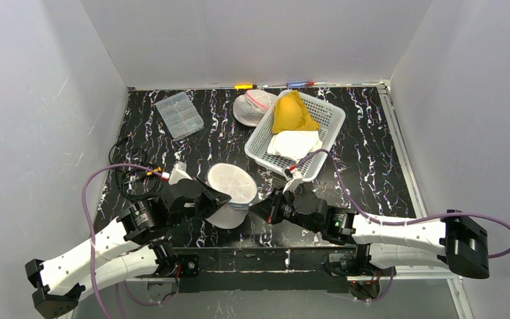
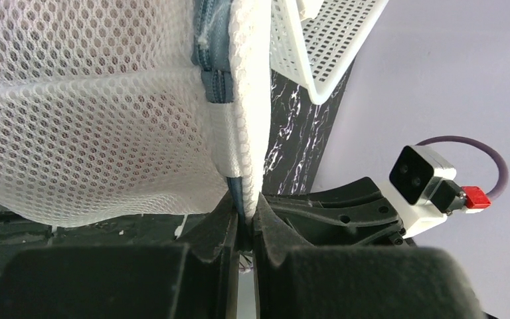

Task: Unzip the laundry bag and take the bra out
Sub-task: Unzip the laundry bag at the center of the board.

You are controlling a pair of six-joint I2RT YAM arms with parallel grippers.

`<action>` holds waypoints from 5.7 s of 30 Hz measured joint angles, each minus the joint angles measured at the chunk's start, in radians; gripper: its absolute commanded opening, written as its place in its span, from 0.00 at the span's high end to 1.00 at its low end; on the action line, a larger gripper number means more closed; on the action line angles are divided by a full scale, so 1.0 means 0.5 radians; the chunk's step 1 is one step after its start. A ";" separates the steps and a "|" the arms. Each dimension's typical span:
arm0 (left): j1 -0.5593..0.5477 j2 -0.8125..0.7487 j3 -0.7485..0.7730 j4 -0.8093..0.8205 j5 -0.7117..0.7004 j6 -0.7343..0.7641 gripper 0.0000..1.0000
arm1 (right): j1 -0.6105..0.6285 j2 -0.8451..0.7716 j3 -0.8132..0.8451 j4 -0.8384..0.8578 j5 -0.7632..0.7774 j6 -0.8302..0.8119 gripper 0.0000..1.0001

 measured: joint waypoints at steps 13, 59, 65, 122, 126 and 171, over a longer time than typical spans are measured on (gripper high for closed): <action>0.005 0.297 -0.054 0.281 0.182 0.333 1.00 | 0.027 -0.324 -0.002 -0.508 0.214 -0.314 0.99; 0.078 0.746 -0.012 0.289 0.488 0.320 0.67 | 0.229 -0.042 0.007 -0.419 0.240 -0.468 0.99; 0.078 0.748 -0.012 0.304 0.417 0.300 0.87 | 0.239 -0.100 0.007 -0.445 0.260 -0.471 0.99; 0.188 0.177 -0.101 0.150 0.607 0.653 0.28 | 0.242 -0.135 0.003 -0.576 0.347 -0.449 0.99; 0.072 0.195 -0.105 0.140 0.605 0.544 0.29 | 0.243 -0.072 0.007 -0.523 0.313 -0.458 0.99; -0.030 0.438 -0.107 0.178 0.233 0.191 1.00 | 0.318 -0.168 0.039 -0.582 0.384 -0.397 0.99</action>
